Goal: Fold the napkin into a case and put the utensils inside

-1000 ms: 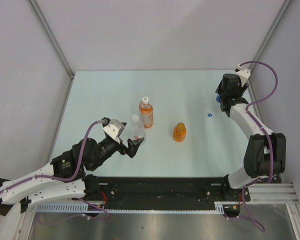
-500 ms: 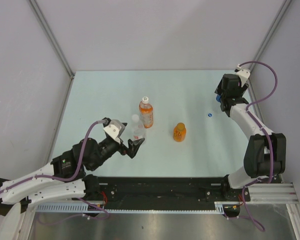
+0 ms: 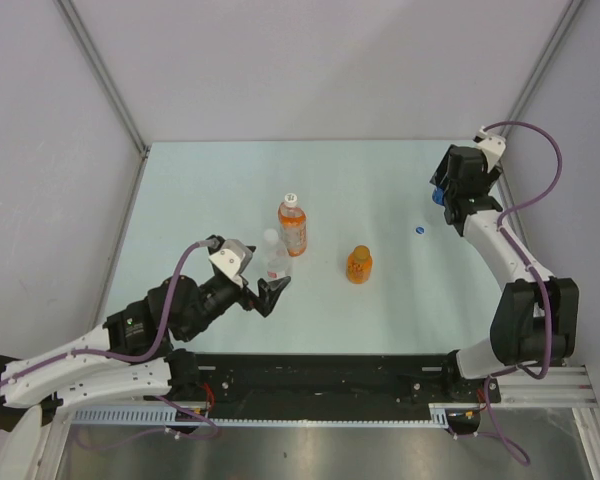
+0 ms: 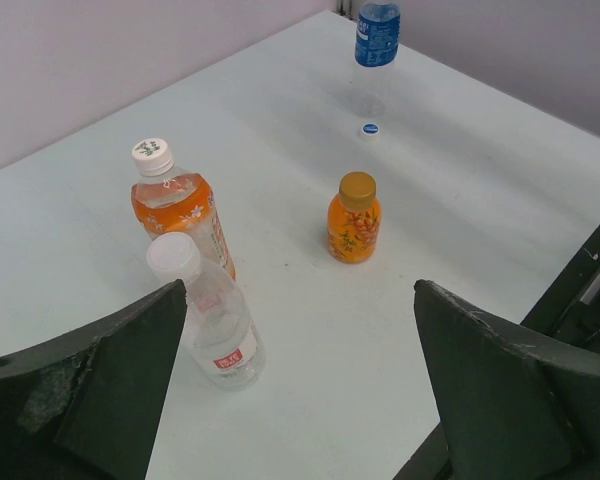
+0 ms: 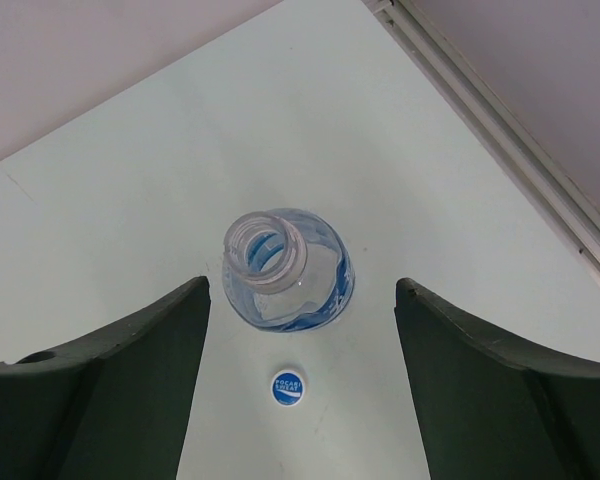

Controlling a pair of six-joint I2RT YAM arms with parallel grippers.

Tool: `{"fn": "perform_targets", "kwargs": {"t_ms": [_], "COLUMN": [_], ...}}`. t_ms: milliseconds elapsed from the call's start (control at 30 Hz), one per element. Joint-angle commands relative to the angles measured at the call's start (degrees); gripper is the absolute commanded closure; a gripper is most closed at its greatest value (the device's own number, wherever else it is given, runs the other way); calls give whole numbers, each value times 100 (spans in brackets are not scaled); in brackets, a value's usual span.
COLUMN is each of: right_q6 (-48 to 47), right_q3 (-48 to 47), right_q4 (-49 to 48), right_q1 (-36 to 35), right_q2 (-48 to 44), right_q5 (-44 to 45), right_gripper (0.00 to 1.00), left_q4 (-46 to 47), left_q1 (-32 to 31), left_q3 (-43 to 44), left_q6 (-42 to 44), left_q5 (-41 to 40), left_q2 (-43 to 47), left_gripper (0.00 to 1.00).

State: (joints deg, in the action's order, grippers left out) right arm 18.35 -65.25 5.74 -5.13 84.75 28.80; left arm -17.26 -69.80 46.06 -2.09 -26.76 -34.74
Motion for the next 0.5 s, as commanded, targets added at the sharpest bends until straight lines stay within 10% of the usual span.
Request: {"fn": "perform_targets", "kwargs": {"t_ms": [0, 467], "right_q6": [282, -96], "right_q3": [-84, -32], "right_q4": [234, 963], "right_q1": [-111, -3754], "right_q2": [-502, -2183], "right_q5": [-32, -1052], "right_gripper": [21, 28], "left_q4": [170, 135], "left_q1": [-16, -7], "left_q3": [34, -10], "left_q6": [-29, -204], "left_q5": [49, -821], "left_q2": [-6, 108], "left_gripper": [0, 0]}}
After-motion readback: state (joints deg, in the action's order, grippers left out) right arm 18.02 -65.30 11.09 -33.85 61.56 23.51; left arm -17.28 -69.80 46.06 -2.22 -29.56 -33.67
